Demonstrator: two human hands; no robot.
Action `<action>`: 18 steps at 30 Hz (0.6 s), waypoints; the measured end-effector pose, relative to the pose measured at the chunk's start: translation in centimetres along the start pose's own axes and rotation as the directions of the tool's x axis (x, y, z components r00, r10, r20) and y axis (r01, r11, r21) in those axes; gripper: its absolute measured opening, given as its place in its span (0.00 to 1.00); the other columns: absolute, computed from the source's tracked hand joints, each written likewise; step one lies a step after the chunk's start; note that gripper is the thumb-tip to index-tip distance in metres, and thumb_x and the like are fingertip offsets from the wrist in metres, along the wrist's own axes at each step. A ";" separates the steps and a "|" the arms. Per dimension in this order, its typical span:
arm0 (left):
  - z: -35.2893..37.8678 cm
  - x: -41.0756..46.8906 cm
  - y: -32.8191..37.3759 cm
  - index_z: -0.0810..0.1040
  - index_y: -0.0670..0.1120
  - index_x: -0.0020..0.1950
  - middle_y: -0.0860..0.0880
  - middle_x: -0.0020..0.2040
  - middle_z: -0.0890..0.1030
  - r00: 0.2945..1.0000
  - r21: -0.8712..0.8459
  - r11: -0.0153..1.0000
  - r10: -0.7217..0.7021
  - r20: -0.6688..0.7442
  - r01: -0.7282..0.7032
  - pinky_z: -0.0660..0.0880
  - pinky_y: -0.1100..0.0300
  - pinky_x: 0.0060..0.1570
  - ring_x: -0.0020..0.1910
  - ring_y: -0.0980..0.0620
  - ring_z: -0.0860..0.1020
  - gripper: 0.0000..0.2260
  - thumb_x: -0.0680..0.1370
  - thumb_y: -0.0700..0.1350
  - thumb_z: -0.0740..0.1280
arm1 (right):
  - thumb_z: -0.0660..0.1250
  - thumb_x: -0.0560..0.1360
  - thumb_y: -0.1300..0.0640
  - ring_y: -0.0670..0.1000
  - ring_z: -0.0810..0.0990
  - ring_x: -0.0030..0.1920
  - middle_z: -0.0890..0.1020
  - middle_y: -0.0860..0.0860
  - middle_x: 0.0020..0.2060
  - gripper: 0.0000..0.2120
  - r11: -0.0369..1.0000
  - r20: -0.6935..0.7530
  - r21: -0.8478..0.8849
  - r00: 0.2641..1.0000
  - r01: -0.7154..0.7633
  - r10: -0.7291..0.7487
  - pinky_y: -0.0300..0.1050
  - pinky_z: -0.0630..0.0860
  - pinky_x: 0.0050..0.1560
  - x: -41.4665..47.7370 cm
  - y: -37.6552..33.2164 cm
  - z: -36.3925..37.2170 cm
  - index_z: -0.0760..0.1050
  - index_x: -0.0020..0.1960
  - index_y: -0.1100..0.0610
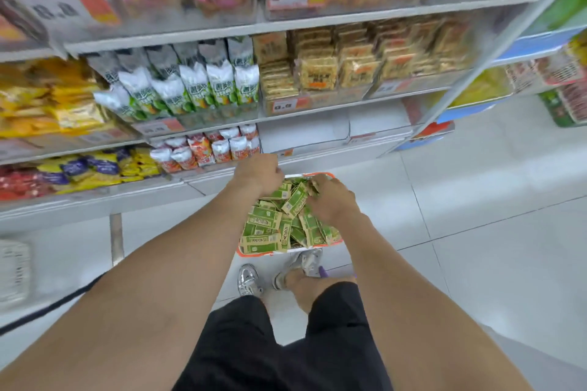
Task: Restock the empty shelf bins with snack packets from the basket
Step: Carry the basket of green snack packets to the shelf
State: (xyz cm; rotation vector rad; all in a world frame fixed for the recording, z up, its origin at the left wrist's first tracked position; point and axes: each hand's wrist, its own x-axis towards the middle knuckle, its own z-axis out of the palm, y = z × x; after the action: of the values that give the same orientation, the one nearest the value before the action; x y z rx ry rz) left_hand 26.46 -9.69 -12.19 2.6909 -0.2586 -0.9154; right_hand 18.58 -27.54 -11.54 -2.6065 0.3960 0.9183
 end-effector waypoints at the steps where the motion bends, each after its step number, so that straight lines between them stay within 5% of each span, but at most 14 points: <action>1: -1.0 -0.9 0.5 0.80 0.46 0.54 0.45 0.50 0.83 1.000 0.037 0.999 0.007 -0.010 -0.007 0.80 0.49 0.48 0.49 0.42 0.81 0.11 0.83 0.51 0.62 | 0.65 0.77 0.48 0.60 0.76 0.66 0.79 0.55 0.65 0.26 1.000 0.002 -0.011 1.000 0.001 -0.001 0.55 0.72 0.64 -0.9 0.1 -0.9 0.70 0.74 0.45; 7: -5.7 -3.2 3.6 0.81 0.47 0.53 0.44 0.52 0.81 0.996 0.208 0.978 0.031 -0.080 -0.014 0.76 0.50 0.49 0.48 0.40 0.80 0.12 0.83 0.51 0.61 | 0.63 0.77 0.49 0.61 0.77 0.61 0.82 0.55 0.57 0.17 0.992 -0.045 -0.124 0.998 0.033 -0.038 0.55 0.72 0.59 -4.3 1.3 -4.2 0.77 0.65 0.48; 13: -8.2 -0.1 7.5 0.80 0.45 0.52 0.43 0.51 0.81 0.985 0.264 0.964 0.012 -0.174 0.034 0.75 0.52 0.43 0.48 0.39 0.81 0.12 0.82 0.49 0.60 | 0.62 0.82 0.50 0.61 0.73 0.68 0.78 0.57 0.66 0.23 0.972 -0.043 -0.176 0.985 0.158 -0.168 0.56 0.69 0.67 0.0 3.3 -9.4 0.69 0.76 0.49; 18: -9.1 3.1 9.6 0.79 0.46 0.49 0.47 0.40 0.79 0.975 0.299 0.943 -0.084 -0.205 0.144 0.70 0.57 0.36 0.38 0.42 0.78 0.11 0.81 0.49 0.59 | 0.61 0.82 0.52 0.61 0.74 0.68 0.78 0.57 0.66 0.23 0.904 0.056 -0.264 0.941 0.337 -0.335 0.56 0.70 0.69 5.1 5.0 -13.4 0.68 0.77 0.50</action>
State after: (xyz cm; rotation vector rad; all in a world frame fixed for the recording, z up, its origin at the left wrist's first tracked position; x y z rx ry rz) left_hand 33.82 -17.59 -3.93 3.0914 -0.2229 -0.6887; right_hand 27.87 -38.27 -6.16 -2.7868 -0.1975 0.9136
